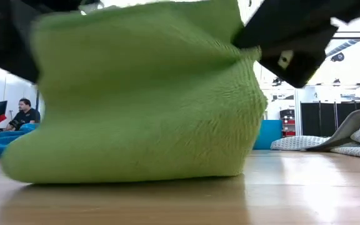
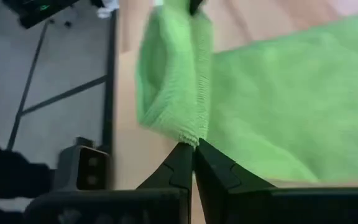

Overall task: Fold microfiber towels
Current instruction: Fold the green microfiber towel

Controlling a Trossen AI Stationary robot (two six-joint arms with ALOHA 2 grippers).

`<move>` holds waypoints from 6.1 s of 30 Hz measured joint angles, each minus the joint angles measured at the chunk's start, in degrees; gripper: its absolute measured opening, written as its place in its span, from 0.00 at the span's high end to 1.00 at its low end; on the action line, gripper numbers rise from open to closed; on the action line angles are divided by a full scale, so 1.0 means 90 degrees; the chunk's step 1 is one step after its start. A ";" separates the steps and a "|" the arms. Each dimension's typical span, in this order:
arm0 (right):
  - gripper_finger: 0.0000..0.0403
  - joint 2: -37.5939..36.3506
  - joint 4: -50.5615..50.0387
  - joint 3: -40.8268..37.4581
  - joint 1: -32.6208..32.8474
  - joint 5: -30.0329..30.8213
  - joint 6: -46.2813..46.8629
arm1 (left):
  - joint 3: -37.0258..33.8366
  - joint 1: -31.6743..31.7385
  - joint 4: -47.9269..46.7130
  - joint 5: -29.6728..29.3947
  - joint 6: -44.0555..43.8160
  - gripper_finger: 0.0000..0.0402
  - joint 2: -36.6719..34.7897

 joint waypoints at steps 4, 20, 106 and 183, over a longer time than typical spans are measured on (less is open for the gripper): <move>0.98 -0.0411 0.0107 -0.0604 -0.0115 0.0033 0.0205 | -0.0451 0.0303 0.0759 -0.0191 -0.0445 1.00 -0.0144; 0.98 -0.0836 0.0456 -0.1662 -0.1119 -0.0391 0.0138 | -0.0926 0.1513 0.0875 -0.0200 -0.0480 1.00 -0.0505; 0.48 -0.0005 0.0031 -0.0507 -0.1104 0.0180 -0.3221 | -0.1117 0.0849 0.0779 -0.2340 0.1859 0.76 -0.0760; 0.98 0.1129 -0.3864 0.2228 -0.1925 -0.2111 -0.1773 | -0.0045 0.0232 -0.1359 -0.3244 0.0172 1.00 -0.0214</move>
